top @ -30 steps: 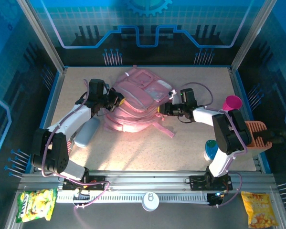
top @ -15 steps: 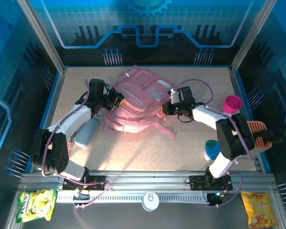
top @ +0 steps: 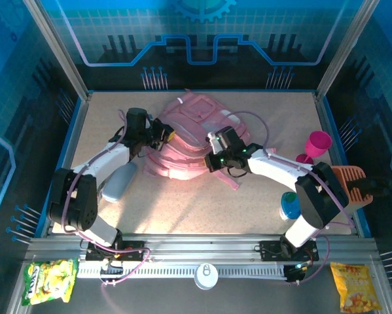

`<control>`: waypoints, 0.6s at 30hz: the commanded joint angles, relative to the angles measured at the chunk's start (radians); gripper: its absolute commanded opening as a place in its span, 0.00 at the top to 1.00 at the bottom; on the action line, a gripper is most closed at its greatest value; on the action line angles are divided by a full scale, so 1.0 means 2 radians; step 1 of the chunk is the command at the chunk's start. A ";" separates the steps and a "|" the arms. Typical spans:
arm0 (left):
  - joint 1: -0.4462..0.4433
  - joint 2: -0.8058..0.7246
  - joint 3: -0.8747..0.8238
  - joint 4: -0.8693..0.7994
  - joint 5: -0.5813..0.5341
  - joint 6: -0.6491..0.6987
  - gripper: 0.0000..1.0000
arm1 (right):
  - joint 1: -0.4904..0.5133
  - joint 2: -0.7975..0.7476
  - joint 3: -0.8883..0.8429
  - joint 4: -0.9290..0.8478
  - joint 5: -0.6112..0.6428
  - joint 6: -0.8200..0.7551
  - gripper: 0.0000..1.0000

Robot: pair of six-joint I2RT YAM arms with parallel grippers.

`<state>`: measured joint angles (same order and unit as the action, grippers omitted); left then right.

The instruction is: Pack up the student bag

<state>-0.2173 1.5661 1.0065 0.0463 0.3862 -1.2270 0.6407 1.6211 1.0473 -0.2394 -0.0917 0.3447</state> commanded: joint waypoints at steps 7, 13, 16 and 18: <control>-0.042 0.051 0.006 0.096 -0.019 -0.051 1.00 | 0.077 0.010 0.039 0.026 0.014 0.045 0.93; -0.042 0.054 0.004 0.091 -0.020 -0.049 1.00 | 0.077 -0.009 0.019 0.038 0.045 0.073 0.88; -0.041 0.048 0.004 0.080 -0.024 -0.038 1.00 | 0.065 -0.046 -0.013 0.040 0.061 0.103 0.73; -0.040 0.044 0.004 0.074 -0.024 -0.031 1.00 | 0.050 -0.076 -0.040 0.042 0.061 0.138 0.60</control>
<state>-0.2913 1.6676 1.0069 0.1696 0.3584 -1.3083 0.7624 1.5635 1.0176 -0.1856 0.0174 0.5285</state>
